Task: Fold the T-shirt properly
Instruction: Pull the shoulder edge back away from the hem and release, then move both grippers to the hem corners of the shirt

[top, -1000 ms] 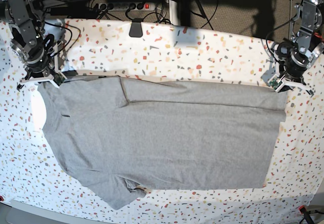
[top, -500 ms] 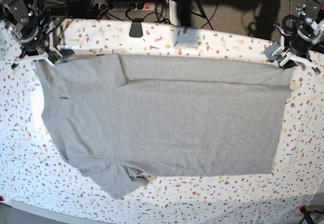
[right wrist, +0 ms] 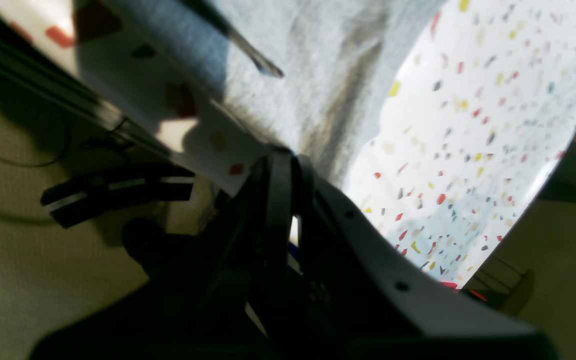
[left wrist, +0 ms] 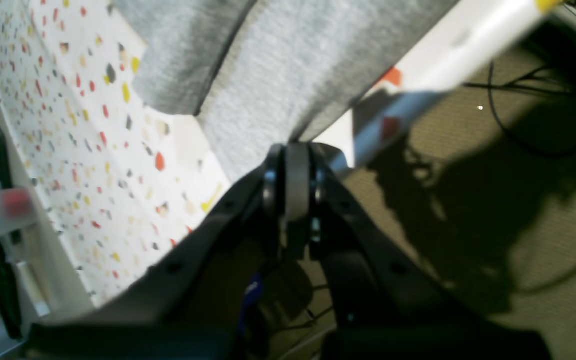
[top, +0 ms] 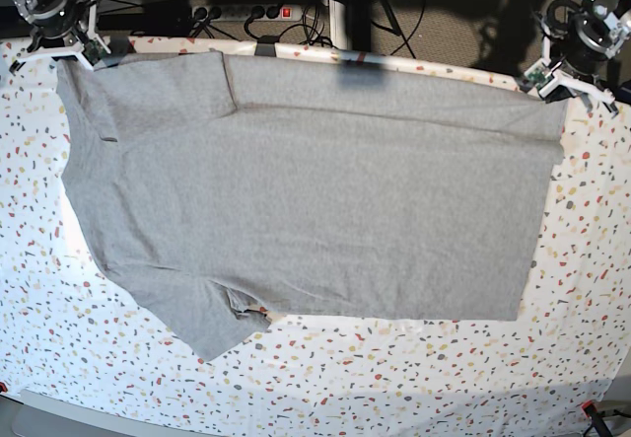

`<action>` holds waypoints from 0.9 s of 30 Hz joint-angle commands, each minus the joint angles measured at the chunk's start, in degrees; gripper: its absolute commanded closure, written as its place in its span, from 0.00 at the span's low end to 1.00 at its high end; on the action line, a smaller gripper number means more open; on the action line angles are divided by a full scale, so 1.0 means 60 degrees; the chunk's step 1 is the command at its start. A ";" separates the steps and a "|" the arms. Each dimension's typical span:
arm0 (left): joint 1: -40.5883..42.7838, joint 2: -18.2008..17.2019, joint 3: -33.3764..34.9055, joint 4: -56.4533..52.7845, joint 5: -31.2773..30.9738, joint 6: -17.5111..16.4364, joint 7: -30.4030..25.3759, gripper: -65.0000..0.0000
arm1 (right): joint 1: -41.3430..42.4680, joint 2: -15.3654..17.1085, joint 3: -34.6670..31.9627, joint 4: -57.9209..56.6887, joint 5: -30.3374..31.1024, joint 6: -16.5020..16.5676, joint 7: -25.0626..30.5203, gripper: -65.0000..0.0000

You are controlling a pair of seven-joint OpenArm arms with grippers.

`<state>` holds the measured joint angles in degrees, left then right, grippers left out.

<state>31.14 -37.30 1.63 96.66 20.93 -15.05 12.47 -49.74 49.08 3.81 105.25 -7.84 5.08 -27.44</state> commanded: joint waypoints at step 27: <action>-0.0106 -0.0168 -0.2878 0.0841 -0.1545 0.0142 0.0062 0.54 | 0.0699 0.0149 0.0124 0.1912 0.1053 -0.1574 -0.0798 0.69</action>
<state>30.57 -37.41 -15.25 100.86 10.83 -15.05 13.23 -45.41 49.19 3.88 115.92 -0.43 -3.40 -32.93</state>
